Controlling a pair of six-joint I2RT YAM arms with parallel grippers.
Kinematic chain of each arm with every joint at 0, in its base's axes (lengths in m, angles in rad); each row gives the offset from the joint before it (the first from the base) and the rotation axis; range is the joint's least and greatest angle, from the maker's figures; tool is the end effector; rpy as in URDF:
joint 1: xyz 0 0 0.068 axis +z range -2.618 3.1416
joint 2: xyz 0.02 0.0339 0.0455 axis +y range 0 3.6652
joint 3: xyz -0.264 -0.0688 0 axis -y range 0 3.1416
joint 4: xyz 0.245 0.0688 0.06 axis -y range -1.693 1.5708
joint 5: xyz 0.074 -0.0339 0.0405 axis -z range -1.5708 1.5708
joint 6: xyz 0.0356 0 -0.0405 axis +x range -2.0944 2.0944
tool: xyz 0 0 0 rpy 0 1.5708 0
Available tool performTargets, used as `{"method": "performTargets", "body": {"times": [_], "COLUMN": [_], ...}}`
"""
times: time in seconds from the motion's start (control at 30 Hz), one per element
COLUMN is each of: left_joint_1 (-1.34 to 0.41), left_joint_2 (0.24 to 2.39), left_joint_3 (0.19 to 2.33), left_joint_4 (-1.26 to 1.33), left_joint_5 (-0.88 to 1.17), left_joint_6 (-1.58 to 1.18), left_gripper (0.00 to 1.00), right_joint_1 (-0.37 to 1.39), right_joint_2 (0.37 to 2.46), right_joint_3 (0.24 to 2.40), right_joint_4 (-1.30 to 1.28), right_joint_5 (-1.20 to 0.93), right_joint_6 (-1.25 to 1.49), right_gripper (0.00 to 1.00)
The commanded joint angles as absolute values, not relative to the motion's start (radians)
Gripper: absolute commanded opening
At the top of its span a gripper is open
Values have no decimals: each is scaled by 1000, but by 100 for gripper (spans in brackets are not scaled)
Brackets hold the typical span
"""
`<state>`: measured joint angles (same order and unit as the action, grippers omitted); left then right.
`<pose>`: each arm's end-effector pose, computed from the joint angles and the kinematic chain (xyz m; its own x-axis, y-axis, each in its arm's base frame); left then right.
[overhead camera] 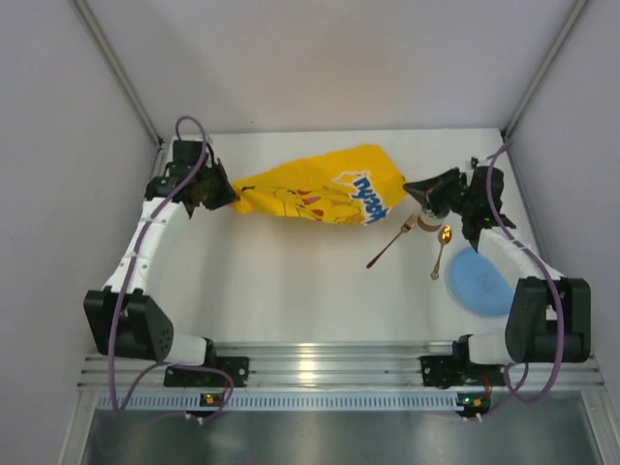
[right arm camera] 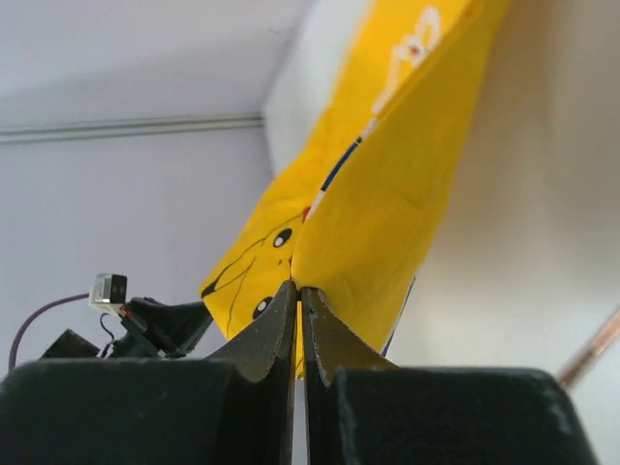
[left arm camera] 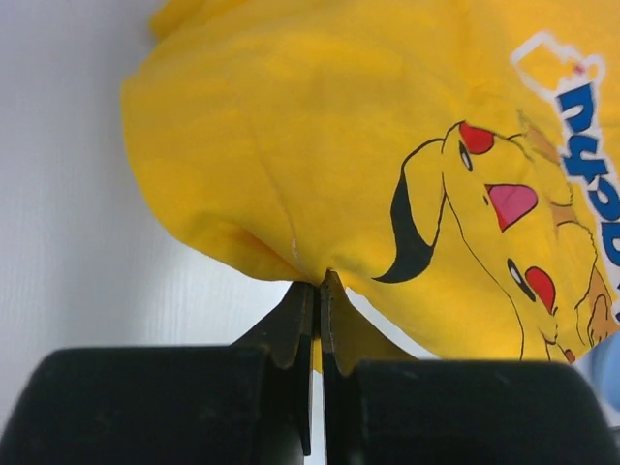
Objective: Set the dinner table for one person
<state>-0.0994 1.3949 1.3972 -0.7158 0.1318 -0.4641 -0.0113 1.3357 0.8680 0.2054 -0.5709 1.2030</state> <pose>0.2993 -0.0346 0.3625 -0.6707 -0.3791 -0.6376 -0.1151 0.9023 -0.4153 0.3048 0.0158 0.2864 -0.5713 0.7916 -0.2165 0.0577 0.3019 0.9516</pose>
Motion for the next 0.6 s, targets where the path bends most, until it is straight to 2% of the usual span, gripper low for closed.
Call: {"method": "performTargets", "body": {"times": [0.0, 0.13, 0.3, 0.47, 0.5, 0.53, 0.57], "left_joint_1": [-89, -72, -71, -71, -71, -71, -71], "left_joint_2": [1517, 1629, 1552, 1526, 1514, 1508, 1499], "left_joint_3": [1234, 1238, 1233, 1224, 1212, 1207, 1206], "left_joint_4": [-684, -797, -805, -896, -902, -910, -920], "left_joint_5": [115, 137, 170, 114, 100, 97, 94], "left_joint_6": [-448, -439, -423, -411, -410, -413, -413], "left_gripper": [0, 0, 0, 8, 31, 96, 99], "right_joint_1": [24, 28, 28, 35, 41, 51, 54], "right_joint_2": [1442, 1457, 1384, 1353, 1332, 1319, 1304], "right_joint_3": [747, 753, 840, 923, 931, 933, 933], "right_joint_4": [200, 100, -47, -169, -205, -228, -256], "right_joint_5": [-548, -543, -506, -538, -549, -549, -548], "right_joint_6": [1122, 1069, 993, 945, 936, 928, 914], "right_gripper": [0, 0, 0, 0, 0, 0, 0]}}
